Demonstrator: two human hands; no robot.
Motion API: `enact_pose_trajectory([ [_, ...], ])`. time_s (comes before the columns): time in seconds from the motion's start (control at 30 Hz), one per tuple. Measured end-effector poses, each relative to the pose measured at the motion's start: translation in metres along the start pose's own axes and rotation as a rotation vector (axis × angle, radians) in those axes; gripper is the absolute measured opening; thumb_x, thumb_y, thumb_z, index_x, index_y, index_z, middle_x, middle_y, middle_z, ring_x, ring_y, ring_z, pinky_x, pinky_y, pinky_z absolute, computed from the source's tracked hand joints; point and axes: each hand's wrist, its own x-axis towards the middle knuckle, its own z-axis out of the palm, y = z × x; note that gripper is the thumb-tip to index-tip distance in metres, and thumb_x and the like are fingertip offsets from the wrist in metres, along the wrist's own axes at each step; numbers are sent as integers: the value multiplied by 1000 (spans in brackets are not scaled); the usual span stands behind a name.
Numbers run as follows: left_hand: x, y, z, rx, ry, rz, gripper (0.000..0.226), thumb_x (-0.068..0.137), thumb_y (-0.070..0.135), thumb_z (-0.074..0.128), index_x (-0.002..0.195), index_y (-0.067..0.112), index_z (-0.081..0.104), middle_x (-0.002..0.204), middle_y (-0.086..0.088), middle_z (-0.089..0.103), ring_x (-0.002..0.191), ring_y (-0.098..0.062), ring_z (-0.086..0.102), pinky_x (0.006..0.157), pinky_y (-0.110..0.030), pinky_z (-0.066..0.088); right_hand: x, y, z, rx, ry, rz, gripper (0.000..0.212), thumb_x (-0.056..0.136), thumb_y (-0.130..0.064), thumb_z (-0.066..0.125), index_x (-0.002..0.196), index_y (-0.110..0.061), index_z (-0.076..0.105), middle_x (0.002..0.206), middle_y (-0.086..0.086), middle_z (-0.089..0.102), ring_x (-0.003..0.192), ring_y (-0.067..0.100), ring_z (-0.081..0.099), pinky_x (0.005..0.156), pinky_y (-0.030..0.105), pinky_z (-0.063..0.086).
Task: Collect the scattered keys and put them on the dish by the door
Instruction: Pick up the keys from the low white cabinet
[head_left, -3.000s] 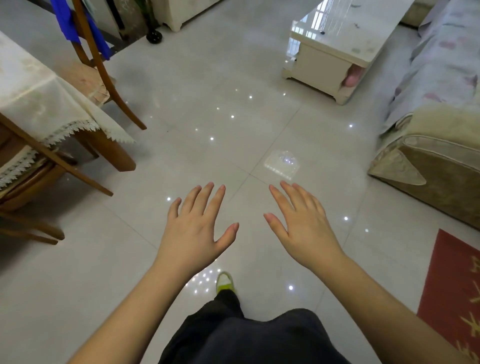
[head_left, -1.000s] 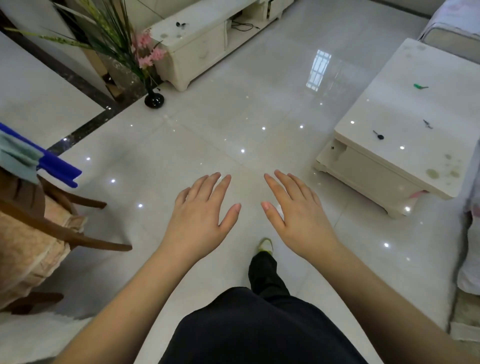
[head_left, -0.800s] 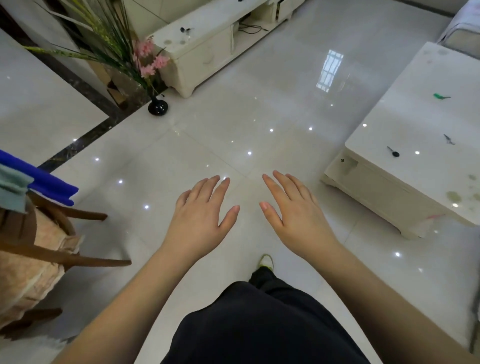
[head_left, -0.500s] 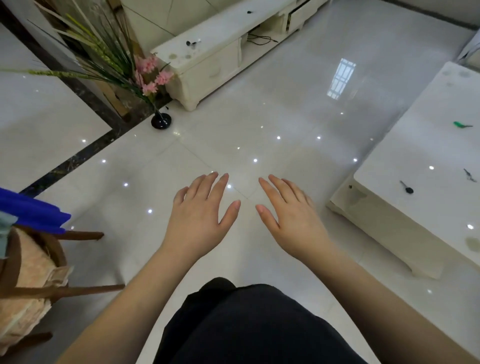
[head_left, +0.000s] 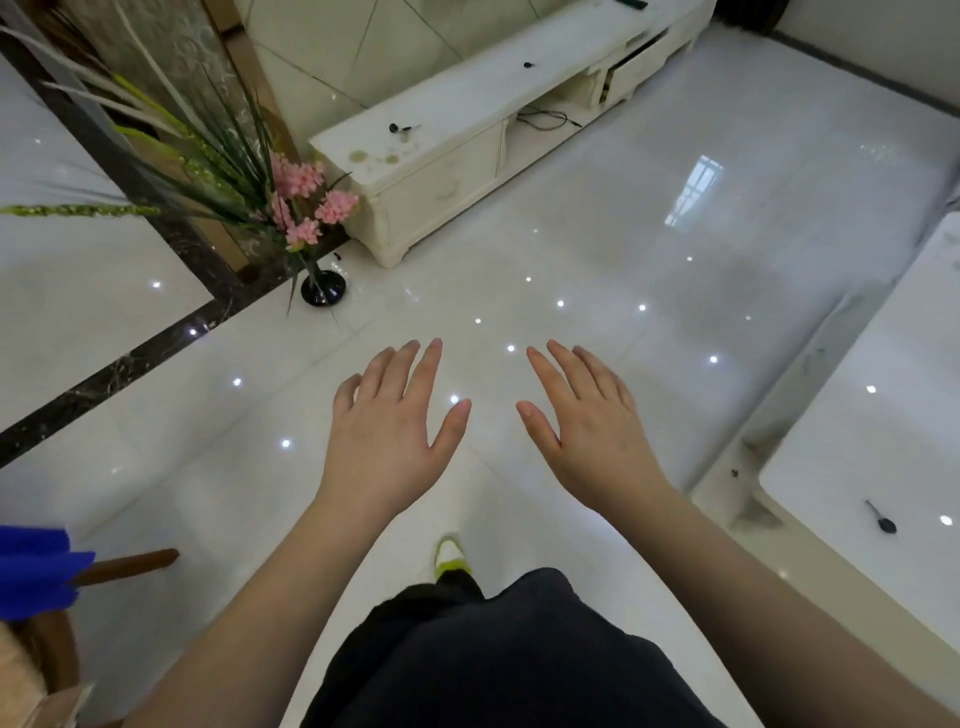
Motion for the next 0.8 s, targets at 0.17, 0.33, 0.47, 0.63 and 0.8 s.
enact_pose_trajectory([
  [0.17,97,-22,-10,19,-33,84,68,94,58,23,150,20,30,152,-7,41,139,-29,35,107,-52,31,91,-6,-13,0,25,16,59,98,-53,23,150,-25,23,157,3,28,145,24,19,117,37,11],
  [0.33,182,-32,-5,6,-17,131,68,94,58,26,150,20,27,149,-10,44,137,-31,39,105,-55,35,167,10,-18,-13,28,29,62,97,-55,20,150,-24,25,157,4,30,145,26,22,116,40,15],
  [0.47,257,-34,11,56,-11,139,68,94,57,30,149,17,31,150,-13,42,140,-34,33,109,-58,27,240,37,-17,-46,36,35,64,96,-56,19,151,-22,25,156,6,31,144,27,24,117,41,12],
  [0.63,358,-27,26,95,-67,92,69,94,58,29,150,18,31,155,-12,35,143,-34,27,112,-58,22,342,80,-21,-35,31,15,63,97,-54,25,150,-20,27,156,9,31,143,30,25,117,43,14],
  [0.8,450,-18,18,110,-69,32,70,93,59,27,151,19,29,156,-10,33,143,-32,28,112,-56,22,438,113,-42,-27,3,-76,63,97,-55,27,151,-22,24,157,7,28,145,28,22,117,43,15],
])
